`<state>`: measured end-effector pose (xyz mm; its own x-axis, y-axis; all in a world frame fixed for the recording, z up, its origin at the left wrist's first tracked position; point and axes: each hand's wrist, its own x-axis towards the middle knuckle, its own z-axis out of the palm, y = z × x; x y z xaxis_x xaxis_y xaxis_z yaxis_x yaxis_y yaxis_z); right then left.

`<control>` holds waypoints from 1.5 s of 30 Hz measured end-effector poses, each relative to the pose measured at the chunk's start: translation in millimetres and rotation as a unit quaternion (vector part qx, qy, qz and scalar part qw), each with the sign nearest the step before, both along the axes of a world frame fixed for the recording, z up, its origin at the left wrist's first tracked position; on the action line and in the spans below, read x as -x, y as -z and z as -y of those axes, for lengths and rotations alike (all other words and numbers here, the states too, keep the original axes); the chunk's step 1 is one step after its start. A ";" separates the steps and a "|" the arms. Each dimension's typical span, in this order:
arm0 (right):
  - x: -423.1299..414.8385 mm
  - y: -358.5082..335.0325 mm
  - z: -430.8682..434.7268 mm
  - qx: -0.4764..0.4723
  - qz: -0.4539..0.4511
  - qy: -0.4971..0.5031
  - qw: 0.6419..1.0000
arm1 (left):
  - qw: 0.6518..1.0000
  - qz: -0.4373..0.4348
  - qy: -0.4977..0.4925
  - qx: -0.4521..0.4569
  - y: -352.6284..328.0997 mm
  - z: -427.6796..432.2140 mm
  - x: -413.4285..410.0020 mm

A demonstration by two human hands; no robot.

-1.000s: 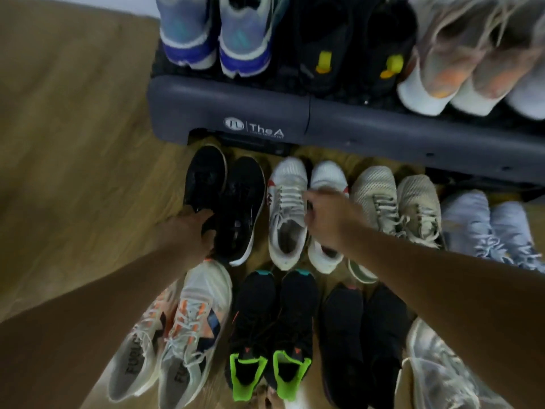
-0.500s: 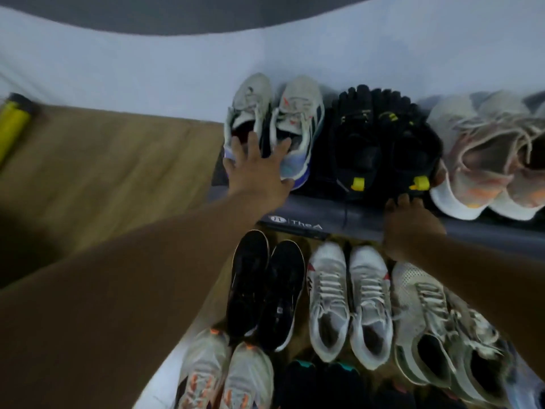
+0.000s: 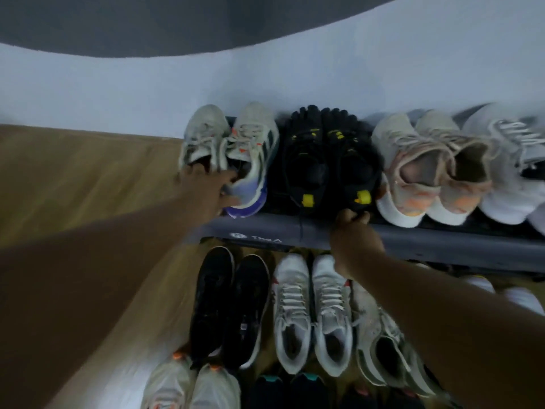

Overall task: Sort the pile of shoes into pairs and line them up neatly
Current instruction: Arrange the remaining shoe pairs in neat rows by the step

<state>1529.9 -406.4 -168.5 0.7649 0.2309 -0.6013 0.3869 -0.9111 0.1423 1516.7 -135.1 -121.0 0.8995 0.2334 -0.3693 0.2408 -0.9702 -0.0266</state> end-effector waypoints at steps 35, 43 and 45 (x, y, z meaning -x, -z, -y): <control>-20.9 0.5 265.2 -0.088 -0.011 0.160 0.983 | 0.969 0.073 0.228 0.055 29.0 325.1 -80.9; -30.8 -3.7 270.4 -0.067 -0.036 0.122 0.990 | 0.981 0.106 0.161 0.028 9.4 332.8 -89.3; -33.8 -8.5 272.1 -0.056 -0.048 0.106 0.992 | 0.976 0.128 0.172 -0.037 -3.0 344.2 -93.5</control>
<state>1563.7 -678.5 -160.0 0.7434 0.1403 -0.6540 0.1915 -0.9815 0.0071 1610.1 -479.4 -118.0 0.9899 -0.0815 -0.1158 -0.0913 -0.9924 -0.0820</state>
